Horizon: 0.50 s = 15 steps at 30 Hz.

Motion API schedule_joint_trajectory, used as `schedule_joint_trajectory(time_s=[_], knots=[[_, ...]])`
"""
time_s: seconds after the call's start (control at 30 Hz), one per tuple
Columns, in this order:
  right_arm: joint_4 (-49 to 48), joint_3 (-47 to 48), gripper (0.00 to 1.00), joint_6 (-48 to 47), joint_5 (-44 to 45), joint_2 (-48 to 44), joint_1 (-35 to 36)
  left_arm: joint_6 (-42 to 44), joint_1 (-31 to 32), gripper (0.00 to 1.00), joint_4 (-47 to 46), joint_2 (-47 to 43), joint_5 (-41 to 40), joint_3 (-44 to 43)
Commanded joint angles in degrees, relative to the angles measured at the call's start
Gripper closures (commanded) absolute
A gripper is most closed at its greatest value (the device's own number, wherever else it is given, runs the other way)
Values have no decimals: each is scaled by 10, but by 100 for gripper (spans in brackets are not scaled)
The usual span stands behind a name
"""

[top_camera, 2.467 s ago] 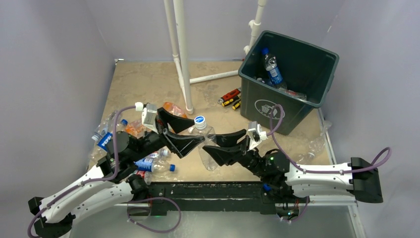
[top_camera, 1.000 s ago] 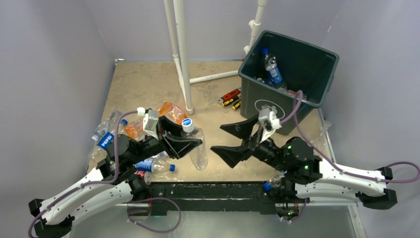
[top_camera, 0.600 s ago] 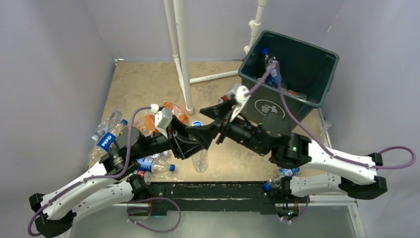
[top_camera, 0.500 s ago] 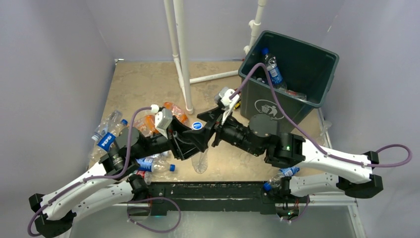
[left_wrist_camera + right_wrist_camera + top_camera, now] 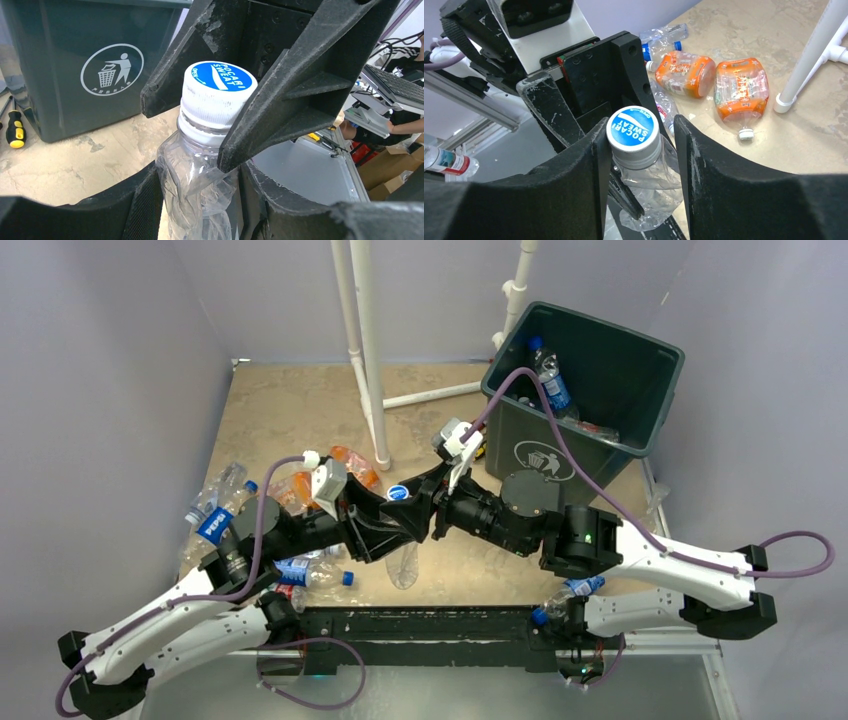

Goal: Put the plastic bottles in the bin
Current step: Pick up the plastic bottle at the center of the board.

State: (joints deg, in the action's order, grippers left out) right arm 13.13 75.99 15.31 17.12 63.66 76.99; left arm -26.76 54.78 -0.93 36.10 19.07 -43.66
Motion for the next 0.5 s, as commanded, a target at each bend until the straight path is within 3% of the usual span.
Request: schedule_joint_trajectory(time_s=[0.0, 0.1, 0.17, 0.2, 0.23, 0.3, 0.43, 0.47], knots=[[-12, 22, 51, -1, 28, -6, 2, 10, 1, 100, -16, -6, 6, -22], [-10, 29, 56, -1, 22, 4, 1, 8, 1, 100, -15, -10, 5, -22], [-8, 29, 64, -3, 22, 10, 1, 8, 1, 100, -13, -11, 3, -23], [-8, 29, 71, -4, 22, 11, 2, 7, 1, 95, -11, -11, 3, -23], [-8, 29, 78, -6, 23, 11, 1, 6, 1, 85, -8, -12, 1, -23], [-5, 30, 99, -9, 32, 6, 2, -2, 1, 51, 4, -13, -21, -26], [8, 32, 100, -18, 68, -18, 1, -35, 1, 12, 29, -31, -94, -22], [15, 35, 100, -25, 78, -25, 1, -41, 1, 11, 30, -42, -114, -18]])
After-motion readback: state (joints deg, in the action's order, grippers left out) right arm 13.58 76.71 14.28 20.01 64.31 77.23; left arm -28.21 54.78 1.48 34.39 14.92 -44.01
